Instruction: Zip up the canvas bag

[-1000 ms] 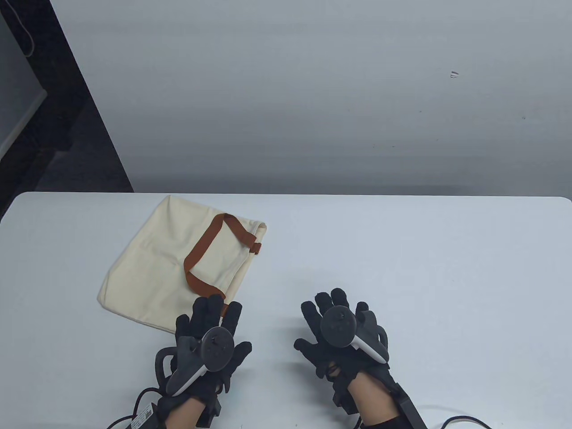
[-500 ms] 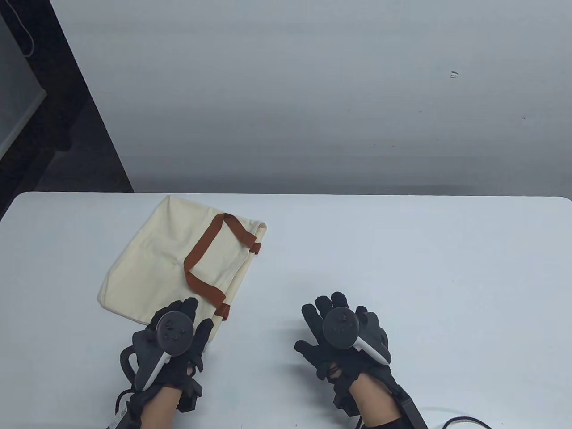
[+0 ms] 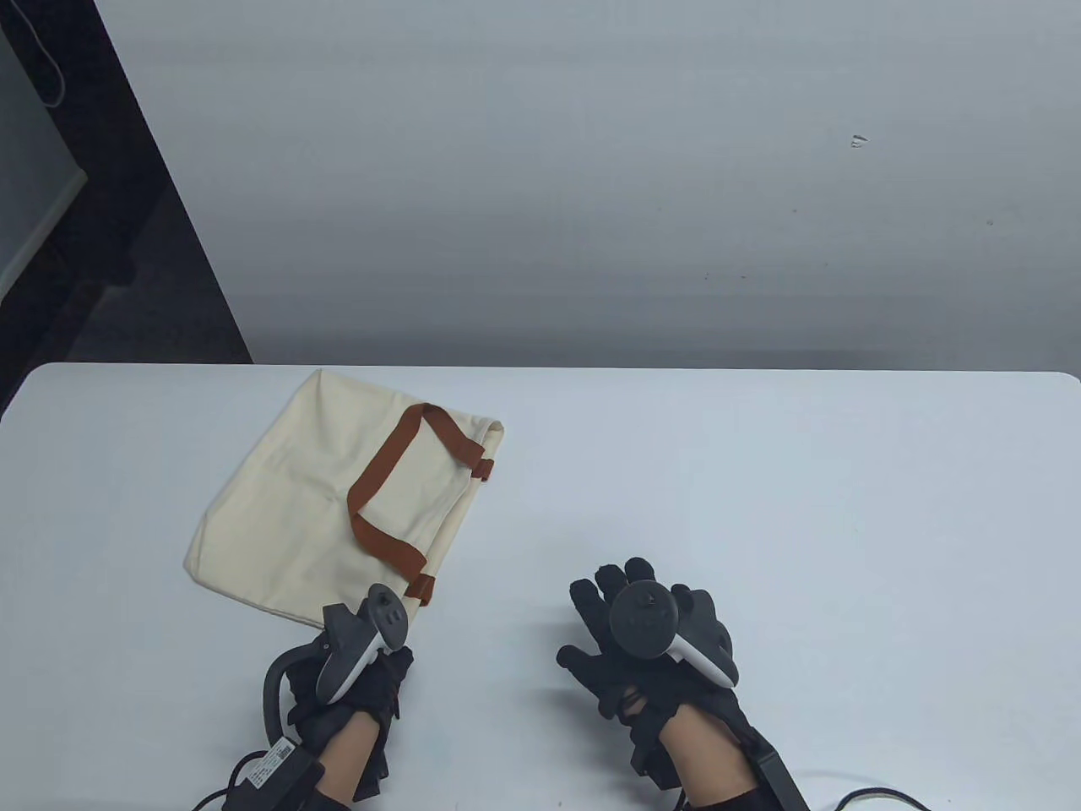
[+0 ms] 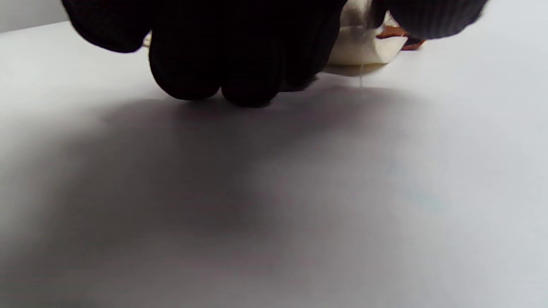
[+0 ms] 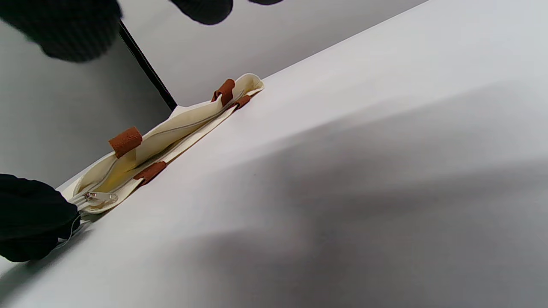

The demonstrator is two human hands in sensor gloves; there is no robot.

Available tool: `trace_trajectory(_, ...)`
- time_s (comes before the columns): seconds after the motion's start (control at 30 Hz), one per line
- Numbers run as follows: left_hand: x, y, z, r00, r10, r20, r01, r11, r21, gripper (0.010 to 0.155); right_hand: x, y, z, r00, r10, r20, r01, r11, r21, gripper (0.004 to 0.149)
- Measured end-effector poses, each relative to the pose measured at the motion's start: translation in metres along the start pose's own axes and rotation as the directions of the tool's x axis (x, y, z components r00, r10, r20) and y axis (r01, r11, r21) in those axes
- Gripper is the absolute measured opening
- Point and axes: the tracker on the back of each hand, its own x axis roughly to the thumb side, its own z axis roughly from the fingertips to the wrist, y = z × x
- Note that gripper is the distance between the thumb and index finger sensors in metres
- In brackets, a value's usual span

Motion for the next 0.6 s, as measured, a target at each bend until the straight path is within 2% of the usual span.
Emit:
trace_trajectory(0.3, 0.009, -0.006, -0.004, 0.999, -0.041, 0.002, 0.041, 0.995, 0.092, 0.046, 0.001, 0.002, -0.001, 1.0, 0.006, -0.002, -0.006, 1.0, 0.024, 0.077)
trace_trajectory(0.47, 0.001, -0.001, -0.003, 0.987, 0.101, 0.125, -0.108, 0.993, 0.053, 0.041, 0.002, 0.001, -0.001, 1.0, -0.007, 0.0, 0.007, 1.0, 0.021, 0.076)
trace_trajectory(0.53, -0.001, 0.003, 0.0, 0.962, 0.194, 0.193, -0.2, 0.98, 0.014, 0.041, 0.003, -0.003, 0.0, 0.999, -0.034, 0.017, 0.034, 0.999, -0.002, 0.074)
trace_trajectory(0.6, 0.0, 0.008, 0.006, 0.945, 0.224, 0.238, -0.237, 0.971, 0.025, 0.042, 0.006, -0.005, 0.001, 0.996, -0.065, 0.054, 0.067, 0.998, -0.023, 0.072)
